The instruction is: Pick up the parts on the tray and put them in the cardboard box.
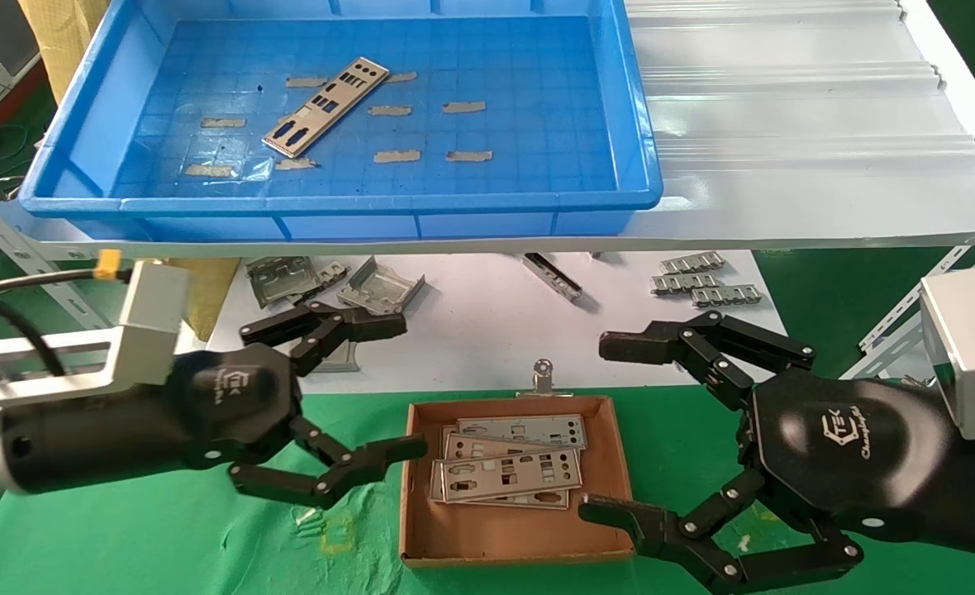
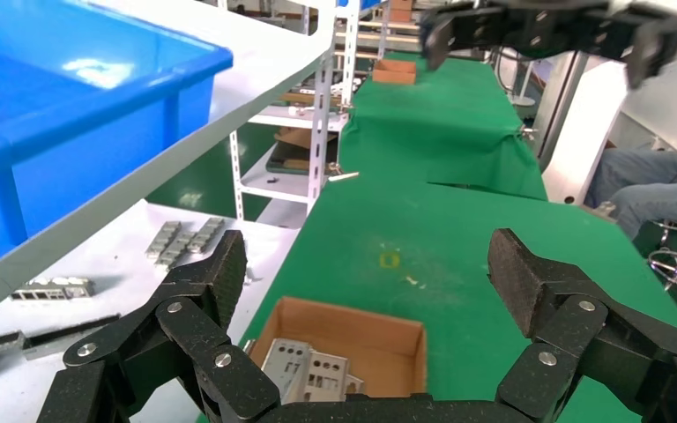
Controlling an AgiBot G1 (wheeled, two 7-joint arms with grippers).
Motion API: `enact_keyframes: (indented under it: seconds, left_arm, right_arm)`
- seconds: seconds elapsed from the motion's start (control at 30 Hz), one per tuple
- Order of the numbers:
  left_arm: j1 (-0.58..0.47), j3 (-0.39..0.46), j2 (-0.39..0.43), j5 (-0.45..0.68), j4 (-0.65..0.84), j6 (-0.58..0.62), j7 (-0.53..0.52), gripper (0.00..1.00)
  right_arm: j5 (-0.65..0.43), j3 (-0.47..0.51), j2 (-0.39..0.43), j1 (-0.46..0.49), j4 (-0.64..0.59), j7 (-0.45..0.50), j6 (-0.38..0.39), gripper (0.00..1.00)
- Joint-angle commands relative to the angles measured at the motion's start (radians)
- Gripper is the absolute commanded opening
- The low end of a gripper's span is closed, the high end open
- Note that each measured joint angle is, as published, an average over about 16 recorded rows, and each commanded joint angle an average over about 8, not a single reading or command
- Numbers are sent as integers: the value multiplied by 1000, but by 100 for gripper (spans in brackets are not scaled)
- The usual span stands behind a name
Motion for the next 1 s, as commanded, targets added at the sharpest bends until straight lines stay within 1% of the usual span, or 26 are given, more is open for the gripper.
enact_keyframes:
  seconds: [0.03, 0.47, 0.63, 0.8, 1.0]
  left_arm:
    - [17, -16, -23, -12, -39, 0, -19, 100]
    - [129, -122, -172, -90, -292, -2, -145, 100]
    - [161, -152, -214, -112, -365, -2, -179, 100]
    - [176, -167, -234, -124, -399, -2, -190, 100]
    - [171, -161, -226, -121, -385, -2, -186, 100]
  right_arm:
    - [0, 0, 0, 0, 0, 0, 0, 100]
    - [0, 0, 0, 0, 0, 0, 0, 100]
    - [0, 0, 0, 0, 0, 0, 0, 100]
    - [0, 0, 0, 0, 0, 0, 0, 100]
    - [0, 0, 0, 0, 0, 0, 0, 100]
